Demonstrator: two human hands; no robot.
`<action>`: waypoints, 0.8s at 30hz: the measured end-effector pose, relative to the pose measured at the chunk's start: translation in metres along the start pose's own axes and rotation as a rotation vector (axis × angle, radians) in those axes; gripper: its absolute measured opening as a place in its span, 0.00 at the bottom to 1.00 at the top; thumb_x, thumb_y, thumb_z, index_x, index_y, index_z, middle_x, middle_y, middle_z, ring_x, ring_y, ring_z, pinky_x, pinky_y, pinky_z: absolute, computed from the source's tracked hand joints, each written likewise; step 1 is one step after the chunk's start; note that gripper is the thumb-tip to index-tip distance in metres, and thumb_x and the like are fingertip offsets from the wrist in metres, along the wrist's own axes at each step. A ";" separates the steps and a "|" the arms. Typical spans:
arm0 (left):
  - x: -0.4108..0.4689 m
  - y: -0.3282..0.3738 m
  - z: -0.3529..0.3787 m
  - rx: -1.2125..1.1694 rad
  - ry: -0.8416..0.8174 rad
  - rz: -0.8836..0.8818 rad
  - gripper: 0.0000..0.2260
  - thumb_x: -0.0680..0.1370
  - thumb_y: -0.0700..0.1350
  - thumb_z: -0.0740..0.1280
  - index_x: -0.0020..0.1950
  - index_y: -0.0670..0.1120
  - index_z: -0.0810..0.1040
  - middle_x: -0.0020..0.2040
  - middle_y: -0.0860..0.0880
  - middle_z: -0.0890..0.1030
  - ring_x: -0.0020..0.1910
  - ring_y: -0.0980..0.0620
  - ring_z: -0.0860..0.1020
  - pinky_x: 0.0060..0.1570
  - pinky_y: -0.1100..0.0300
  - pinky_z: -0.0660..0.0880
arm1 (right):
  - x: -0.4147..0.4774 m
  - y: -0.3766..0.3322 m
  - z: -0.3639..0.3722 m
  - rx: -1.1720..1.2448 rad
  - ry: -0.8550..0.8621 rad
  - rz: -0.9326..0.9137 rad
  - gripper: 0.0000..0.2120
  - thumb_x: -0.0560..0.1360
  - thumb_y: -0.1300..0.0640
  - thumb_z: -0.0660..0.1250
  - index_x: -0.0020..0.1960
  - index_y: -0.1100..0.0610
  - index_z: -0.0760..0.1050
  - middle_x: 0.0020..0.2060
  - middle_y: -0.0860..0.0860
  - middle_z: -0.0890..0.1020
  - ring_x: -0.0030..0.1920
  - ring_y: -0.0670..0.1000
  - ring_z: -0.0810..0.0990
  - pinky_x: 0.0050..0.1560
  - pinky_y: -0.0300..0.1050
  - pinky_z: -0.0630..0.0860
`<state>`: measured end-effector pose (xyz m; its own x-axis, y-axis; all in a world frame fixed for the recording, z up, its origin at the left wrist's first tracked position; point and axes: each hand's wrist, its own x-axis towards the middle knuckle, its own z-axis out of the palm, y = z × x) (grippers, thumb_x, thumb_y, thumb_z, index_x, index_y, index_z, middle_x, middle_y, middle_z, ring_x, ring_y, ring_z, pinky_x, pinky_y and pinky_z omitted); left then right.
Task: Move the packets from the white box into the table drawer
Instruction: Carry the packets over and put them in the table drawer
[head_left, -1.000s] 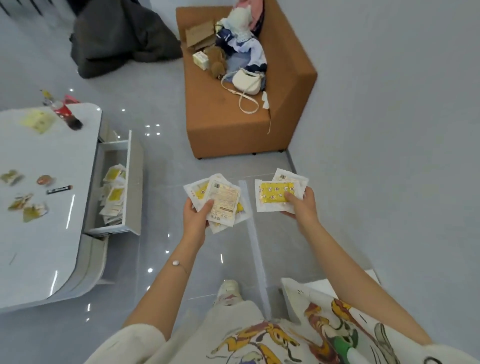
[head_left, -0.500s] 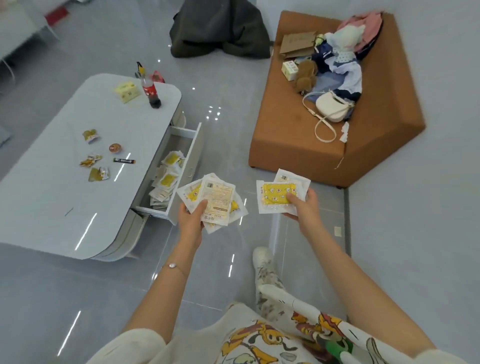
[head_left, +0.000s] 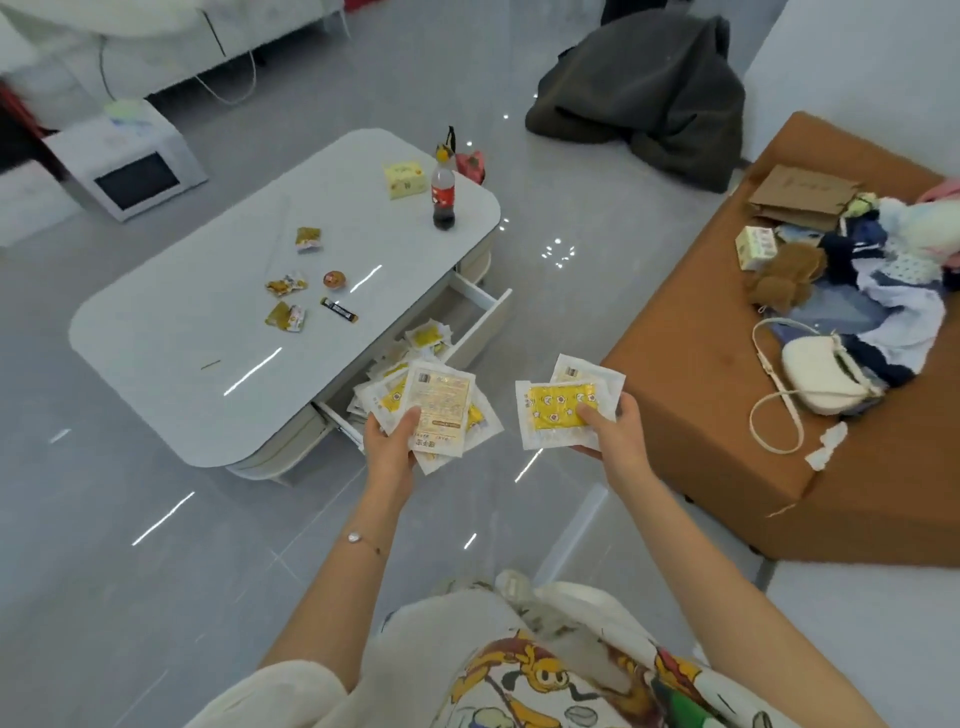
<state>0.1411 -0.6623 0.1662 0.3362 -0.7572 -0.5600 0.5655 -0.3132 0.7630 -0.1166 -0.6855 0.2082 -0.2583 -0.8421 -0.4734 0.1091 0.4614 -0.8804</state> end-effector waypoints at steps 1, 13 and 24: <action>0.006 0.002 0.002 -0.019 0.021 0.014 0.20 0.77 0.37 0.68 0.68 0.45 0.70 0.59 0.46 0.81 0.54 0.46 0.82 0.47 0.51 0.82 | 0.013 -0.007 0.005 -0.012 -0.030 0.003 0.22 0.75 0.65 0.68 0.66 0.60 0.66 0.59 0.56 0.78 0.47 0.48 0.81 0.30 0.37 0.78; 0.124 0.045 0.010 -0.124 0.231 0.094 0.17 0.77 0.36 0.67 0.65 0.43 0.72 0.58 0.43 0.81 0.55 0.43 0.82 0.51 0.46 0.80 | 0.182 -0.058 0.119 -0.074 -0.260 0.104 0.24 0.74 0.62 0.70 0.68 0.56 0.67 0.60 0.56 0.79 0.54 0.57 0.82 0.39 0.49 0.82; 0.230 0.064 0.021 -0.132 0.411 -0.014 0.17 0.78 0.35 0.66 0.66 0.44 0.71 0.58 0.43 0.81 0.54 0.42 0.82 0.46 0.47 0.81 | 0.307 -0.076 0.218 -0.211 -0.326 0.215 0.23 0.74 0.64 0.69 0.66 0.53 0.68 0.58 0.54 0.79 0.54 0.57 0.81 0.38 0.49 0.83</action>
<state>0.2388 -0.8680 0.0927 0.5850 -0.4536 -0.6723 0.6548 -0.2250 0.7216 0.0049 -1.0396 0.1239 0.0690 -0.7494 -0.6585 -0.0800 0.6538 -0.7524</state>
